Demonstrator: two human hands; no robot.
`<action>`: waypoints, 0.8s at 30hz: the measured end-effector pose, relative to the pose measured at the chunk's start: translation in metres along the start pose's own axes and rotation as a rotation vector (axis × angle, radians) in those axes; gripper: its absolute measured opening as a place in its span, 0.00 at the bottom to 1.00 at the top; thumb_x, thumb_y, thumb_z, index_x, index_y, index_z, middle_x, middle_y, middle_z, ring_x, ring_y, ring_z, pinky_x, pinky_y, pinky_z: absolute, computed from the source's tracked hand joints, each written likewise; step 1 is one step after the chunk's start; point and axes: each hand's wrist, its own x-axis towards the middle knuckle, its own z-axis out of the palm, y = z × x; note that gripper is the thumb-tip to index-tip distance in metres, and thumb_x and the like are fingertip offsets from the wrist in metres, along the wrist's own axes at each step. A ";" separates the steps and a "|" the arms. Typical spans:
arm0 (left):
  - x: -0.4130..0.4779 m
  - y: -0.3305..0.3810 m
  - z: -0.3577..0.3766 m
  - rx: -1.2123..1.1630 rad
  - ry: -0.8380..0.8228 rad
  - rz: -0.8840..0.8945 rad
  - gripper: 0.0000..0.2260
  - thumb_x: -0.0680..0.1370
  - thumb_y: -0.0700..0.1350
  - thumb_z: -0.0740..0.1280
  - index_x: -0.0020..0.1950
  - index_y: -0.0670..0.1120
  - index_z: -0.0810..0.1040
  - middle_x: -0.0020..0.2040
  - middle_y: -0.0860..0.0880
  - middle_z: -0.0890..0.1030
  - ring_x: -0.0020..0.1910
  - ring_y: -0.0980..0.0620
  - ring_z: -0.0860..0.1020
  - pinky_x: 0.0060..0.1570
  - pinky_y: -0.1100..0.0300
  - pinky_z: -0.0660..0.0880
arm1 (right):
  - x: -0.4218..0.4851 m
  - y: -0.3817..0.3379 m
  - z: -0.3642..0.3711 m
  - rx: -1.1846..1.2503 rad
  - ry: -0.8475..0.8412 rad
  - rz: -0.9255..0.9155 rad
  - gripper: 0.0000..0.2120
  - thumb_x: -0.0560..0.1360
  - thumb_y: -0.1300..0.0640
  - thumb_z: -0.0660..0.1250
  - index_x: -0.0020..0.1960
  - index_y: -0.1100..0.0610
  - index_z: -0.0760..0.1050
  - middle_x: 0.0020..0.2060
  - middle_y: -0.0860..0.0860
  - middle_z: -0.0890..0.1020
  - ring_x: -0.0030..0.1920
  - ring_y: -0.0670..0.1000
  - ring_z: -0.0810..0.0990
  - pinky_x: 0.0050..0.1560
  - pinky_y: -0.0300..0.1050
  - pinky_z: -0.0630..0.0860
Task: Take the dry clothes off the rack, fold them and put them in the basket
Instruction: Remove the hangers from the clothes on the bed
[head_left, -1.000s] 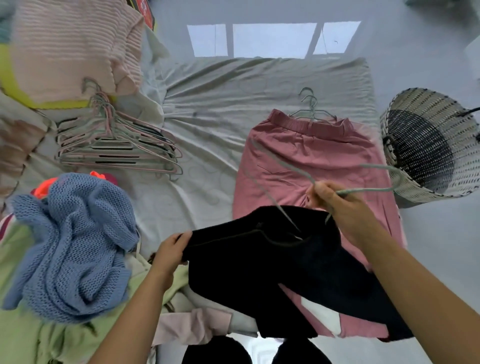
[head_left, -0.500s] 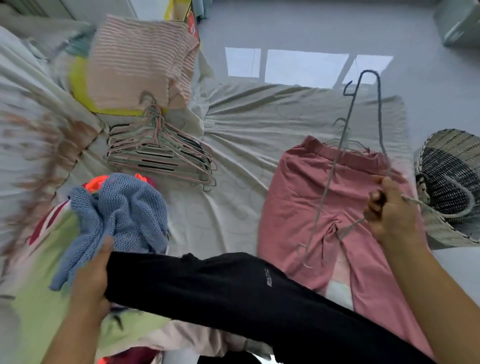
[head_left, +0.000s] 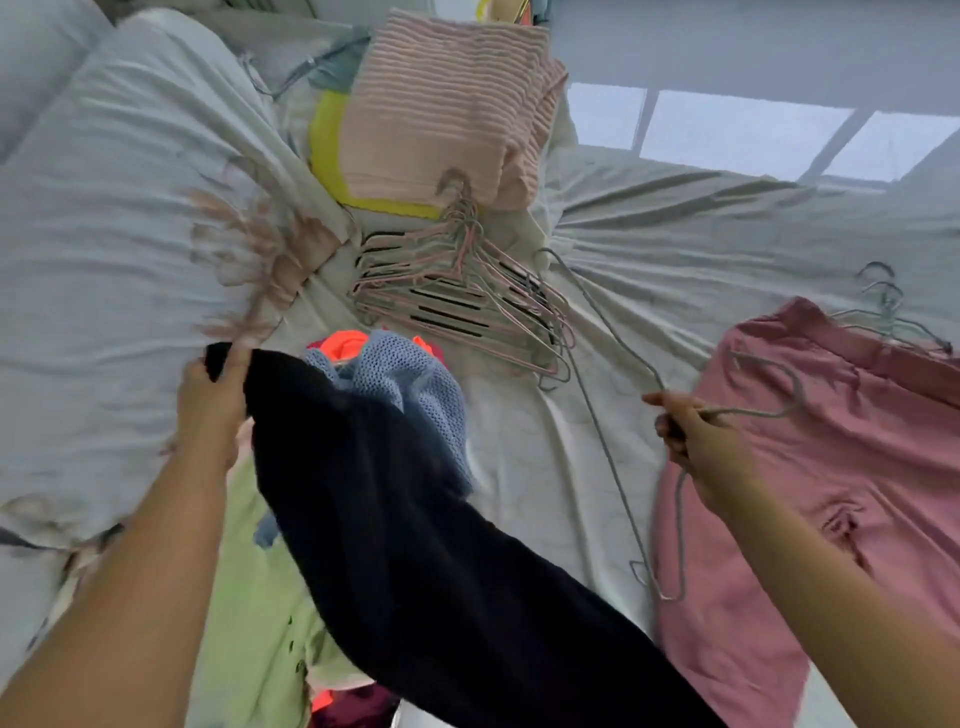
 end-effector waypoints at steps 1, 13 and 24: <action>0.002 -0.015 0.018 0.097 -0.101 0.069 0.30 0.69 0.61 0.68 0.63 0.42 0.72 0.59 0.40 0.77 0.58 0.41 0.76 0.59 0.44 0.73 | 0.005 0.000 0.014 -0.032 -0.024 -0.008 0.11 0.80 0.57 0.58 0.45 0.56 0.78 0.25 0.47 0.72 0.21 0.41 0.63 0.21 0.30 0.57; -0.009 -0.128 0.094 1.005 -0.521 0.009 0.42 0.75 0.60 0.64 0.75 0.57 0.35 0.78 0.50 0.44 0.75 0.39 0.51 0.68 0.38 0.55 | 0.068 0.009 0.118 -0.551 -0.113 -0.107 0.08 0.78 0.60 0.62 0.43 0.55 0.77 0.44 0.50 0.81 0.35 0.35 0.76 0.41 0.37 0.71; 0.023 -0.169 0.107 1.160 -0.565 0.127 0.44 0.73 0.65 0.62 0.73 0.60 0.32 0.77 0.48 0.47 0.73 0.39 0.55 0.66 0.39 0.59 | 0.210 0.024 0.250 -0.874 -0.172 -0.244 0.09 0.78 0.58 0.61 0.55 0.60 0.75 0.49 0.54 0.80 0.50 0.56 0.77 0.58 0.54 0.73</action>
